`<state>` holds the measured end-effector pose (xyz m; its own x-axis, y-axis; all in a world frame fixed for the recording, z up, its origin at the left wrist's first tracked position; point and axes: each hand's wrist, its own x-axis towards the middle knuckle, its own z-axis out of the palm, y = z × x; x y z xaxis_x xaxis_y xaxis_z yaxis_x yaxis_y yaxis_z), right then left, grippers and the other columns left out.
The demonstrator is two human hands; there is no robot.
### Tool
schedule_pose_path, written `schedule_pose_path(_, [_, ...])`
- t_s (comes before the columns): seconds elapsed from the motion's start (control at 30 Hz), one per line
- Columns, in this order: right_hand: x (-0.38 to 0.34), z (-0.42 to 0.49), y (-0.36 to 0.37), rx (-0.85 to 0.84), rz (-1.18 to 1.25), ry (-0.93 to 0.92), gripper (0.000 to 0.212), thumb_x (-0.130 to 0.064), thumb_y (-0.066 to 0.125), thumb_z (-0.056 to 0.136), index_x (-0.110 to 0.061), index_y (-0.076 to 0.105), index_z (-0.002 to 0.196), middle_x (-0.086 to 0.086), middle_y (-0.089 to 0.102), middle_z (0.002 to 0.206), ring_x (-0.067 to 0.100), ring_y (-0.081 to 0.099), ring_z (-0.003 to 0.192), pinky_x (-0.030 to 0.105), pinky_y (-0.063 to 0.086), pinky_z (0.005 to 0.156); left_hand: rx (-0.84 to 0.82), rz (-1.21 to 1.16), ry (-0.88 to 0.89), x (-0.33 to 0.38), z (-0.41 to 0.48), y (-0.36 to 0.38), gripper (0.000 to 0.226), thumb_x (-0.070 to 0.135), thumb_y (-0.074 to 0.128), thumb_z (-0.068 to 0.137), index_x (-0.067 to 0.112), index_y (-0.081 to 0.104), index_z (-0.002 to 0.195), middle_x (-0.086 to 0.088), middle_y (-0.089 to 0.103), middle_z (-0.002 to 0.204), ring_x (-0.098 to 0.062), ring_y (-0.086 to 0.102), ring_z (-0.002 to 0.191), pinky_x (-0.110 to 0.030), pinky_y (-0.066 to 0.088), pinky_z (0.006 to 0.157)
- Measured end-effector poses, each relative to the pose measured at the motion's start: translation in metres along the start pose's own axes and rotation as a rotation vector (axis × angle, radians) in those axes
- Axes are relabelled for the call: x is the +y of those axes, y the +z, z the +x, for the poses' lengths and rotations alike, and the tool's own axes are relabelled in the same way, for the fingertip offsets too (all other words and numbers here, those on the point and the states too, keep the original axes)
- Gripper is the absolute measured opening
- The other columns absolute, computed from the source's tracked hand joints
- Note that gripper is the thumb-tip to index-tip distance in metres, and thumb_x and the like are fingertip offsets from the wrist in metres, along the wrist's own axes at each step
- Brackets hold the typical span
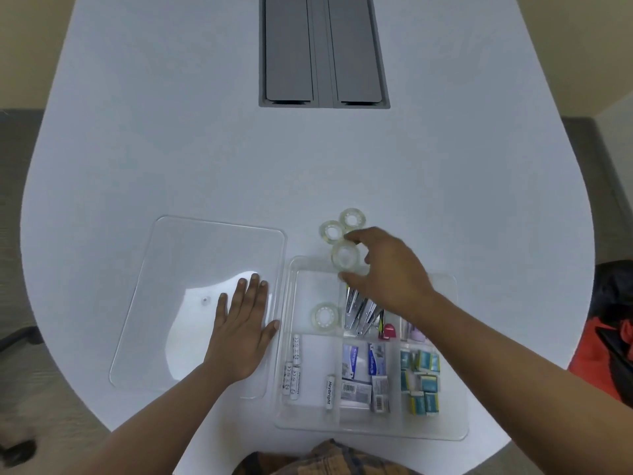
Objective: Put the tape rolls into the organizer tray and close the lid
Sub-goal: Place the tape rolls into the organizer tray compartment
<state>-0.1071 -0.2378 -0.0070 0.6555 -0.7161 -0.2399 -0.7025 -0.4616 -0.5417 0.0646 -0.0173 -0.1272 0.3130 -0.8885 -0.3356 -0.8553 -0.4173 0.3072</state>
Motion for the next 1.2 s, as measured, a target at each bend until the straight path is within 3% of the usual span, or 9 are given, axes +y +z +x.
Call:
schedule_pose_path(0.17, [-0.017, -0.027, 0.033, -0.201, -0.191, -0.135, 0.062, -0.032, 0.077, 0.075, -0.029, 0.050, 0.131, -0.008, 0.055, 0.129, 0.018, 0.052, 0.115, 0.034, 0.047, 0.086, -0.002, -0.008, 0.011, -0.001, -0.001, -0.001, 0.076, 0.066, -0.010, 0.087, 0.022, -0.012, 0.150, 0.003, -0.014, 0.160, -0.016, -0.017, 0.147, -0.043, -0.009, 0.118])
schedule_pose_path(0.43, [-0.017, -0.025, 0.062, -0.329, -0.538, -0.328, 0.045, -0.007, 0.069, 0.075, -0.018, 0.057, 0.117, -0.001, 0.061, 0.113, 0.023, 0.052, 0.102, 0.036, 0.048, 0.075, -0.006, -0.020, 0.015, -0.001, -0.001, -0.002, 0.077, 0.067, -0.012, 0.086, 0.023, -0.015, 0.149, 0.003, -0.017, 0.159, -0.016, -0.020, 0.146, -0.044, -0.008, 0.119])
schedule_pose_path(0.57, [-0.014, -0.022, 0.068, -0.350, -0.584, -0.374, 0.047, 0.002, 0.065, 0.071, -0.015, 0.059, 0.114, 0.002, 0.063, 0.109, 0.025, 0.050, 0.101, 0.039, 0.047, 0.079, 0.001, -0.018, 0.016, 0.000, 0.000, -0.001, 0.077, 0.066, -0.011, 0.086, 0.022, -0.013, 0.149, 0.003, -0.017, 0.160, -0.016, -0.019, 0.146, -0.044, -0.007, 0.119])
schedule_pose_path(0.73, [-0.011, -0.018, 0.072, -0.370, -0.552, -0.360, 0.045, -0.003, 0.068, 0.076, -0.014, 0.057, 0.118, 0.004, 0.060, 0.116, 0.024, 0.049, 0.106, 0.039, 0.046, 0.087, 0.013, -0.028, 0.022, 0.001, -0.001, -0.002, 0.077, 0.066, -0.010, 0.087, 0.021, -0.011, 0.150, 0.002, -0.014, 0.160, -0.018, -0.017, 0.147, -0.045, -0.006, 0.119])
schedule_pose_path(0.87, [-0.008, -0.017, 0.061, -0.299, -0.413, -0.337, 0.048, -0.014, 0.069, 0.080, -0.017, 0.056, 0.125, 0.003, 0.061, 0.120, 0.024, 0.050, 0.109, 0.039, 0.045, 0.090, 0.018, -0.029, 0.018, 0.000, -0.001, -0.001, 0.077, 0.066, -0.009, 0.087, 0.022, -0.012, 0.150, 0.003, -0.015, 0.160, -0.017, -0.017, 0.147, -0.045, -0.006, 0.119])
schedule_pose_path(0.97, [-0.002, -0.021, 0.045, -0.147, -0.267, -0.298, 0.040, -0.026, 0.068, 0.083, -0.016, 0.062, 0.120, 0.002, 0.065, 0.116, 0.025, 0.054, 0.106, 0.038, 0.044, 0.089, 0.030, -0.041, 0.021, 0.000, -0.002, 0.000, 0.076, 0.065, -0.006, 0.089, 0.021, -0.007, 0.151, 0.002, -0.010, 0.161, -0.017, -0.013, 0.148, -0.046, -0.003, 0.120])
schedule_pose_path(1.1, [0.013, -0.023, 0.029, 0.062, -0.232, -0.243, 0.032, -0.017, 0.072, 0.078, -0.013, 0.067, 0.110, 0.002, 0.068, 0.112, 0.027, 0.059, 0.101, 0.039, 0.047, 0.083, 0.053, -0.047, 0.016, 0.001, -0.002, 0.000, 0.073, 0.064, -0.001, 0.091, 0.023, -0.005, 0.151, 0.003, -0.006, 0.162, -0.015, -0.011, 0.148, -0.045, -0.001, 0.120])
schedule_pose_path(1.2, [0.028, -0.023, 0.025, 0.130, -0.270, -0.158, 0.041, -0.021, 0.072, 0.079, -0.011, 0.064, 0.117, 0.007, 0.065, 0.120, 0.030, 0.058, 0.110, 0.042, 0.045, 0.088, 0.054, -0.075, 0.005, 0.002, -0.003, -0.007, 0.077, 0.068, 0.003, 0.089, 0.023, 0.004, 0.152, 0.006, -0.001, 0.161, -0.013, -0.006, 0.148, -0.042, 0.001, 0.121])
